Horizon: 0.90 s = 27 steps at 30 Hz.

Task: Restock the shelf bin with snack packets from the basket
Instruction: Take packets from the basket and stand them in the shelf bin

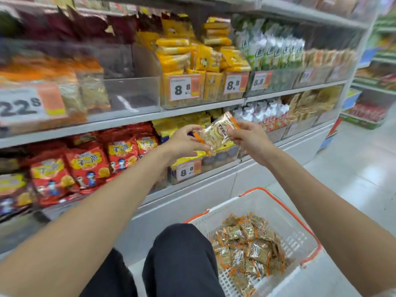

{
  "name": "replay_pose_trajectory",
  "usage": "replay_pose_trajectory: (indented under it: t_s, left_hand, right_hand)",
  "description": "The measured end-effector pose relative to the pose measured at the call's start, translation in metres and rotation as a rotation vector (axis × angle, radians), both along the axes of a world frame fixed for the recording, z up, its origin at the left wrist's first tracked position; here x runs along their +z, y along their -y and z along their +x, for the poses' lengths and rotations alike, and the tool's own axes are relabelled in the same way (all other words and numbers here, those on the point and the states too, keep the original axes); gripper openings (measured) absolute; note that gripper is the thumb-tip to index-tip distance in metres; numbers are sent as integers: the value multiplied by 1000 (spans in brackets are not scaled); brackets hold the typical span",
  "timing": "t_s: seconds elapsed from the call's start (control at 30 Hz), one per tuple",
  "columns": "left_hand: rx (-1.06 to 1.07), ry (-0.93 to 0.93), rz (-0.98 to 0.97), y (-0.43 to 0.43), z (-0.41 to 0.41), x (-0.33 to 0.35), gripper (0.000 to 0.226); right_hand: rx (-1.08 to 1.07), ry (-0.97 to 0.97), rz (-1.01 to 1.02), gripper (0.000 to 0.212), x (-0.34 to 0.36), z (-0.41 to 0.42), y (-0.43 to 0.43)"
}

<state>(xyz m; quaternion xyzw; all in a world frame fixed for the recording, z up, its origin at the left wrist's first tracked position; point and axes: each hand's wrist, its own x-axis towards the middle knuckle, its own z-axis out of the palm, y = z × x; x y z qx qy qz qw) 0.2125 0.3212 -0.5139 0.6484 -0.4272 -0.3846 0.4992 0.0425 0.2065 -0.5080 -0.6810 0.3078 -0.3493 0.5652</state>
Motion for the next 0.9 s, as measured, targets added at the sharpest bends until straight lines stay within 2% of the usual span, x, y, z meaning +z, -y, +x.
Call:
replay_pose_trajectory:
  t_s: [0.07, 0.2, 0.3, 0.33, 0.5, 0.57, 0.7, 0.77, 0.83, 0.9]
  left_hand:
    - [14, 95, -71, -8, 13, 22, 58]
    - [38, 190, -185, -25, 39, 65, 37]
    - [187, 284, -310, -34, 73, 87, 9]
    - [234, 294, -343, -38, 87, 93, 6]
    - [365, 372, -379, -58, 163, 130, 13]
    - [403, 407, -357, -66, 193, 140, 23]
    - [483, 687, -260, -69, 245, 144, 26]
    - [506, 692, -258, -64, 264, 143, 34]
    - [493, 736, -196, -60, 278, 141, 40]
    - [438, 885, -43, -58, 288, 135, 36]
  right_hand:
    - [47, -126, -140, 12, 22, 14, -6]
    - [120, -259, -398, 17, 64, 48, -24]
    - [125, -191, -421, 47, 87, 84, -41]
    - [130, -174, -418, 50, 94, 98, -44]
    - [149, -133, -549, 15, 125, 187, -56]
    - [175, -115, -558, 13, 131, 226, -55]
    - [224, -100, -515, 15, 129, 291, -45]
    - [200, -102, -538, 18, 124, 315, -37]
    - [185, -173, -585, 19, 118, 332, -30]
    - [237, -320, -626, 18, 114, 340, -28]
